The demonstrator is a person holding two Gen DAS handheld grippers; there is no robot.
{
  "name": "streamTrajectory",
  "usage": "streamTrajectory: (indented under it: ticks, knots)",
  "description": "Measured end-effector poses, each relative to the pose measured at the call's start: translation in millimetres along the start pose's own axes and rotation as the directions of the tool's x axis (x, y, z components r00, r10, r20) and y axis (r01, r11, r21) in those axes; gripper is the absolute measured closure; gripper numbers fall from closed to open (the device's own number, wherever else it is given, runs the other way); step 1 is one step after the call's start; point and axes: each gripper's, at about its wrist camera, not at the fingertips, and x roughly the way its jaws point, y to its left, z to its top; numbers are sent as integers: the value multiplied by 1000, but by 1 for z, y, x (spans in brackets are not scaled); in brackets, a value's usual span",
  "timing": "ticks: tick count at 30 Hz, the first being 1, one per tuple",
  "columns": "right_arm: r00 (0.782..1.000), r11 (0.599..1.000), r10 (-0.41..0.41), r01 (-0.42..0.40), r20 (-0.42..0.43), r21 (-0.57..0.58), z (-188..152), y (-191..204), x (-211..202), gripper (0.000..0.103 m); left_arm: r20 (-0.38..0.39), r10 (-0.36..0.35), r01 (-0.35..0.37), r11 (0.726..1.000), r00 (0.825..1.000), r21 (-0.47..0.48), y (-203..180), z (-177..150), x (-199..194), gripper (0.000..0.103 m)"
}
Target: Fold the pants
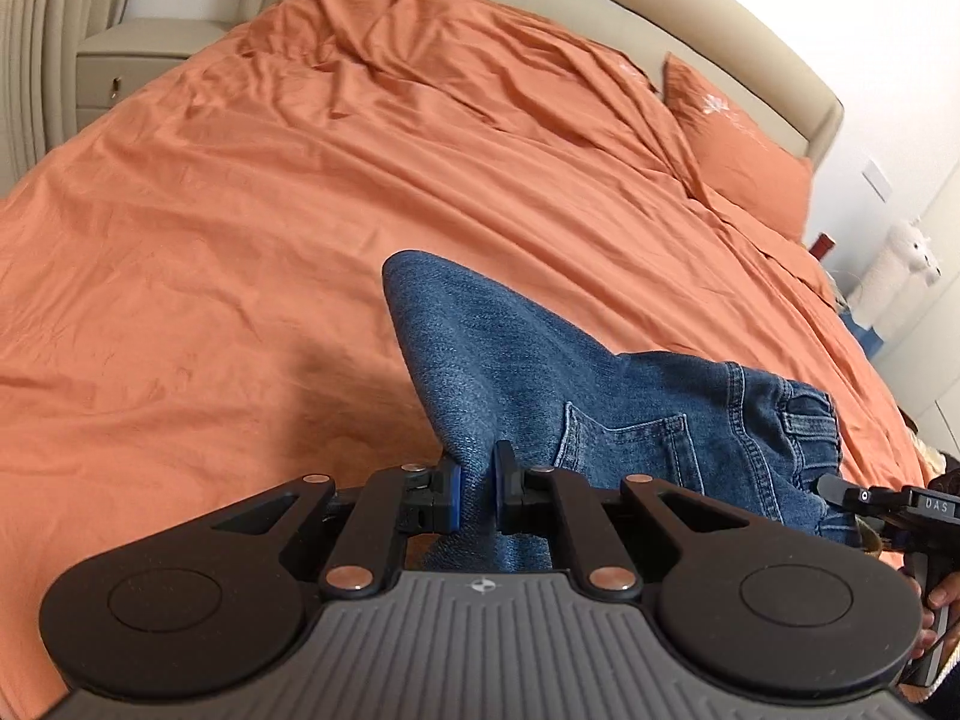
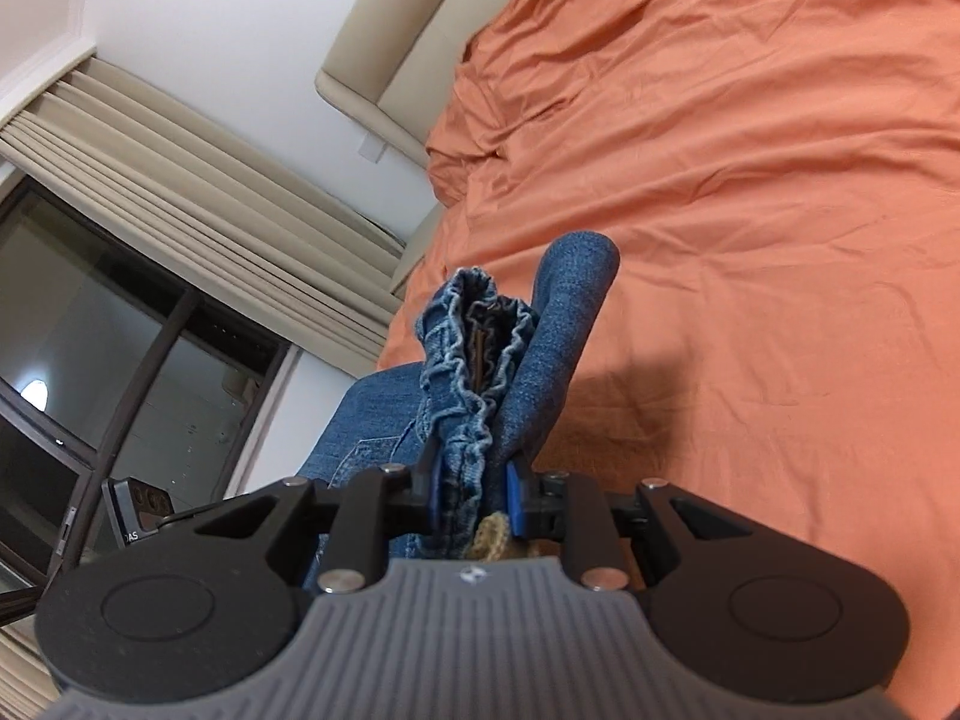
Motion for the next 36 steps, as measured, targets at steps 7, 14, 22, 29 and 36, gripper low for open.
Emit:
streamTrajectory:
  ticks: [7, 14, 22, 29, 36]
  knots:
    - [996, 997, -70, 71, -57, 20, -2, -30, 41, 87, -30, -5, 4, 999, 1000, -42, 46, -16, 40, 93]
    - [992, 990, -89, 98, -87, 106, -10, -86, 48, 87, -69, -8, 2, 996, 998, -91, 79, -29, 63, 86]
    - [986, 986, -149, 153, -73, 64, -15, -86, 48, 76, -52, 162, -163, 987, 985, -3, 70, -35, 42, 75]
    - [925, 912, -380, 374, -1, -169, -17, -32, 25, 65, 67, 326, -332, 937, 943, 111, 32, -52, -8, 78]
    - [901, 771, -404, 428, 157, -472, -57, 52, 6, 66, 110, 189, -204, 967, 976, 151, -24, -85, -35, 78]
